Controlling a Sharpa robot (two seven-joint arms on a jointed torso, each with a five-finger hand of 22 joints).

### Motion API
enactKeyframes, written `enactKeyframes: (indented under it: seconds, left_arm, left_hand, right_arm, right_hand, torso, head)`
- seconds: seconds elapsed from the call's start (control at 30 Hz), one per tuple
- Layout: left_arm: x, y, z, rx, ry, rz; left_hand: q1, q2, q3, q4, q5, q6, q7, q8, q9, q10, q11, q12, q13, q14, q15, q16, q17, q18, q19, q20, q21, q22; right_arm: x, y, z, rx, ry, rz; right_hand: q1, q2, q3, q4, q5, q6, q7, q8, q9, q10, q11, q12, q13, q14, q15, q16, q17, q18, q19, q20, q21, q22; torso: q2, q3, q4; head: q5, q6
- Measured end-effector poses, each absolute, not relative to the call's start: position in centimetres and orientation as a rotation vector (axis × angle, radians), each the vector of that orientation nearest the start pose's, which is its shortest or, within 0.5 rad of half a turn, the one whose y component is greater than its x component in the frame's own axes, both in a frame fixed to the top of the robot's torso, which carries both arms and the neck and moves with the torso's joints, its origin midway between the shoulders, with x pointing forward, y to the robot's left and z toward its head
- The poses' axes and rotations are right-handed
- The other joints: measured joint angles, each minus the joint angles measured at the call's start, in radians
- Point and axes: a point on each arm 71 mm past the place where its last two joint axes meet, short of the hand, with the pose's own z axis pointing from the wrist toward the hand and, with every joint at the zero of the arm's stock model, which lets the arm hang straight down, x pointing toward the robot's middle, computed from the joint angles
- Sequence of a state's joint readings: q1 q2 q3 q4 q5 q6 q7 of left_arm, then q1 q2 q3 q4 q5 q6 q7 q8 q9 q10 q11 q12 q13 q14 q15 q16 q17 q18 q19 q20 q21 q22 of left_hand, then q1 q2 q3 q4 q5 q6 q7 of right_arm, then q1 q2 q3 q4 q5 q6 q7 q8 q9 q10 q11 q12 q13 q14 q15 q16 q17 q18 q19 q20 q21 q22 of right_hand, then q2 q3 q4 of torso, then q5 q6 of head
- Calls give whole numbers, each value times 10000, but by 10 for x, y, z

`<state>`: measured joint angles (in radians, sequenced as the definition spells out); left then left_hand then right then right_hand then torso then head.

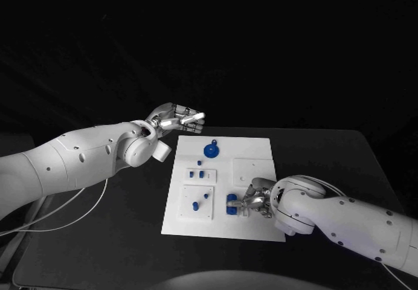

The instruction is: Assemble the parts on the task board

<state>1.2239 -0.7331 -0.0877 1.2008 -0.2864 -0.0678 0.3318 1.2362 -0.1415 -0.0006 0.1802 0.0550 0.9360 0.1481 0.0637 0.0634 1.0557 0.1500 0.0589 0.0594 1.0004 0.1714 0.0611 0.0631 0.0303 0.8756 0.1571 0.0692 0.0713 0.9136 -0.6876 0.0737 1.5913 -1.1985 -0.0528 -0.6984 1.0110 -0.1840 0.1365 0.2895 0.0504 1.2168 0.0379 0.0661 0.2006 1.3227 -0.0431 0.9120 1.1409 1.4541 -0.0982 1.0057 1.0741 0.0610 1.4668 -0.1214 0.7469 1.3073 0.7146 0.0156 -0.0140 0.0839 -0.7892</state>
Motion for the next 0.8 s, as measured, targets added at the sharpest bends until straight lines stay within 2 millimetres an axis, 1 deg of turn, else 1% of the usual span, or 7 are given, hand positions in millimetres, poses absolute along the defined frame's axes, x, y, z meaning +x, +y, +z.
enactKeyframes:
  seconds: [0.17,0.27,0.37,0.47,0.6,0.73,0.8]
  left_arm:
    - [536,237,-203,-8086,16446,-14115]
    - [536,237,-203,-8091,16446,-14106]
    - [536,237,-203,-8094,16447,-14101]
    - [536,237,-203,-8097,16450,-14096]
    - [536,237,-203,-8099,16452,-14093]
    - [536,237,-203,-8100,16454,-14091]
    - [536,237,-203,-8101,16456,-14090]
  left_hand:
    - [0,0,0,0,0,0,0,0,0,-36,36,0,0,0,0,0,0,-1,0,0,0,0]
    - [0,0,0,0,0,0,0,0,0,-36,36,0,0,0,0,0,0,0,0,0,0,0]
    - [0,0,26,-26,0,0,0,0,0,-36,36,0,0,0,0,0,0,0,0,0,0,0]
    - [0,0,26,-26,0,0,0,0,0,-36,36,0,0,0,0,0,0,0,0,0,0,0]
    - [-60,60,15,-99,0,0,0,0,0,-36,36,0,0,0,0,0,0,0,0,0,0,0]
    - [-60,60,15,-99,0,0,0,0,0,-36,36,0,0,0,0,0,0,0,0,0,0,0]
    - [-60,60,15,-99,0,0,0,0,0,-36,36,0,0,0,0,0,0,0,0,0,0,0]
  right_arm:
    - [408,-137,-297,2786,23697,4392]
    - [407,-139,-295,2746,23691,4446]
    - [405,-139,-293,2658,23662,4575]
    - [404,-138,-292,2531,23616,4689]
    - [404,-136,-291,2386,23568,4785]
    - [405,-134,-292,2280,23525,4843]
    - [406,-132,-293,2254,23509,4844]
  right_hand:
    - [129,129,167,-51,0,0,0,0,0,35,-35,0,41,0,0,0,18,0,0,0,0,0]
    - [440,187,386,-272,0,0,0,0,12,35,-35,0,63,0,0,0,28,0,0,0,0,0]
    - [960,105,500,-726,0,88,-10,0,26,77,-35,88,106,0,1,0,36,0,0,0,0,0]
    - [1480,154,731,-1252,0,168,-25,0,49,108,-35,166,170,0,1,0,46,0,0,0,0,0]
    - [1559,254,995,-1995,0,222,-38,-1,54,143,-70,234,231,0,1,0,61,-1,0,0,58,-1]
    - [1345,467,1143,-2241,0,256,-71,-1,53,143,-70,234,247,0,1,0,74,0,0,1,113,0]
    - [1314,498,1165,-2321,0,255,-71,-1,50,143,-70,234,250,0,1,0,85,-1,-1,1,114,0]
  torso:
    - [0,1,-7]
    - [-1,1,-12]
    - [-1,1,-13]
    - [-1,1,-13]
    - [-1,-5,-12]
    - [-1,-11,-7]
    - [-1,-14,-3]
  head:
    - [18,-9]
    - [24,-10]
    - [12,0]
    - [-2,5]
    - [-12,6]
    - [-24,6]
    - [-27,0]
